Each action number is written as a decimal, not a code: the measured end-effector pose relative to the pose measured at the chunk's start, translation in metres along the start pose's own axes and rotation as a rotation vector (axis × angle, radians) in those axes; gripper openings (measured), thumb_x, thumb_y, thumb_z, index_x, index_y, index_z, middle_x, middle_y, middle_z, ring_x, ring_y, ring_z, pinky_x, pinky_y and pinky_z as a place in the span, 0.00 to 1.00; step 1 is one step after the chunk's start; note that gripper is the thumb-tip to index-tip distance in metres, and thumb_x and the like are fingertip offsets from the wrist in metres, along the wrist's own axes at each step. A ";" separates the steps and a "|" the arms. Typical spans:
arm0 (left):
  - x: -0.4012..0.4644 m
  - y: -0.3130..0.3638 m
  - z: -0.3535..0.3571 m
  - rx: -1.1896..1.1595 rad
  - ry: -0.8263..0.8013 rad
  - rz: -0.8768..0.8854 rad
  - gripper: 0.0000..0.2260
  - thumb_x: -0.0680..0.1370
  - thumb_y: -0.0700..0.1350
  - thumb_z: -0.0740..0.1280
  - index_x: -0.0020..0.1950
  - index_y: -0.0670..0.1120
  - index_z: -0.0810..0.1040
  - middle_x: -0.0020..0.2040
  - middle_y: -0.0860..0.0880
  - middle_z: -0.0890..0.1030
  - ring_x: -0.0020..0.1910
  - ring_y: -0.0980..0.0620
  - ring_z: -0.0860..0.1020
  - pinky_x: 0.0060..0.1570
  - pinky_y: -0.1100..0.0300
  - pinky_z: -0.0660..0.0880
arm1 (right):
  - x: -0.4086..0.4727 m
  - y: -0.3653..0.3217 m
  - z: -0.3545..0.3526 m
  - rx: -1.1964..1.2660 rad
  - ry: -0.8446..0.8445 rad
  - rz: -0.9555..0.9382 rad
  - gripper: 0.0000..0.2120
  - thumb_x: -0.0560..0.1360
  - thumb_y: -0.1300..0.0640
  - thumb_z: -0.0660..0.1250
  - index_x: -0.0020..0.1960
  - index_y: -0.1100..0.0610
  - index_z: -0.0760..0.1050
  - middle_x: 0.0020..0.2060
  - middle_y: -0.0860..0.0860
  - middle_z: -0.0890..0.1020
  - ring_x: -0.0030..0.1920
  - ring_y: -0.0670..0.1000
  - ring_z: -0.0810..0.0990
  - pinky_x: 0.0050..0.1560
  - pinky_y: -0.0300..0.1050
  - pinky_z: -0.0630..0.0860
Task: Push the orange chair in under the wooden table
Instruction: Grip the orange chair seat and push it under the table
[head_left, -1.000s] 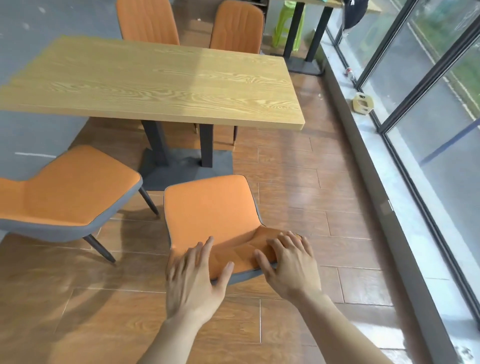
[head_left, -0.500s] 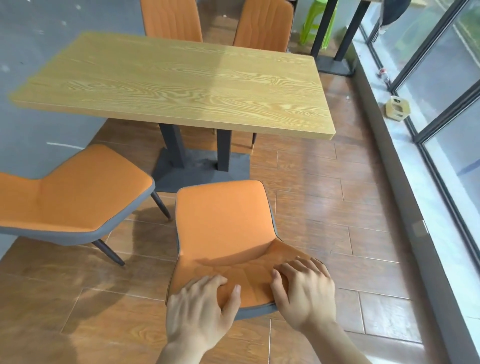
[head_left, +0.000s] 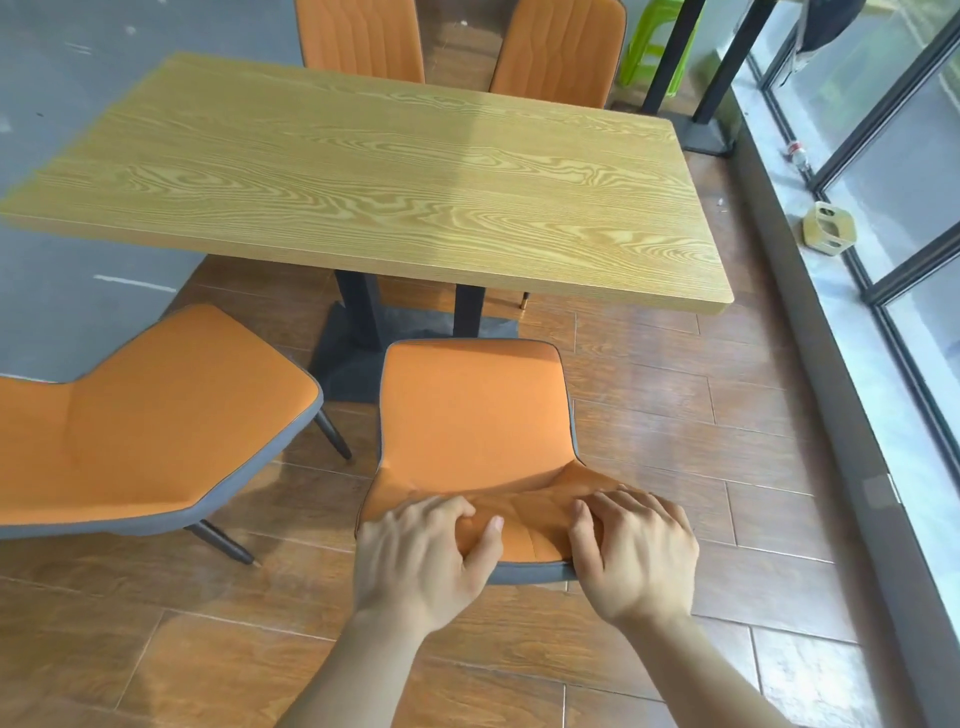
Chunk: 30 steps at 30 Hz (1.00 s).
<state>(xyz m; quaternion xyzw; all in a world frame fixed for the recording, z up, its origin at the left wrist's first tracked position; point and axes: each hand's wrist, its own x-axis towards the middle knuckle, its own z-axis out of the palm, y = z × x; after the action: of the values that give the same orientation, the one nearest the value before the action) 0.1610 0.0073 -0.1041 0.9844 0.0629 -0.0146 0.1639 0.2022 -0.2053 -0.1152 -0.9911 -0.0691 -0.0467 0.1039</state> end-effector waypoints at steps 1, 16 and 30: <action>0.011 -0.003 -0.001 -0.003 0.002 0.004 0.30 0.74 0.69 0.46 0.53 0.57 0.83 0.49 0.58 0.85 0.46 0.52 0.83 0.40 0.57 0.73 | 0.010 -0.004 0.002 0.003 0.013 0.004 0.20 0.77 0.44 0.54 0.38 0.49 0.82 0.37 0.48 0.86 0.47 0.58 0.84 0.52 0.53 0.74; 0.048 0.003 -0.003 -0.020 -0.133 0.069 0.29 0.74 0.69 0.46 0.55 0.57 0.82 0.50 0.58 0.84 0.50 0.54 0.82 0.39 0.57 0.71 | 0.041 0.006 0.007 -0.024 0.032 0.037 0.22 0.79 0.45 0.54 0.38 0.51 0.81 0.39 0.48 0.86 0.54 0.58 0.83 0.57 0.55 0.74; 0.033 -0.011 -0.030 -0.057 -0.302 0.135 0.32 0.78 0.72 0.42 0.75 0.58 0.65 0.71 0.58 0.71 0.70 0.55 0.67 0.75 0.52 0.58 | 0.040 -0.002 -0.011 -0.006 -0.193 0.080 0.30 0.79 0.35 0.47 0.59 0.48 0.82 0.62 0.48 0.83 0.71 0.55 0.73 0.75 0.58 0.59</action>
<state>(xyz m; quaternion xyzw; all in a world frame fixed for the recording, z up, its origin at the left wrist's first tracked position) 0.1924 0.0313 -0.0811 0.9679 -0.0284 -0.1494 0.1999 0.2407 -0.2003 -0.0997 -0.9933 -0.0389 0.0528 0.0957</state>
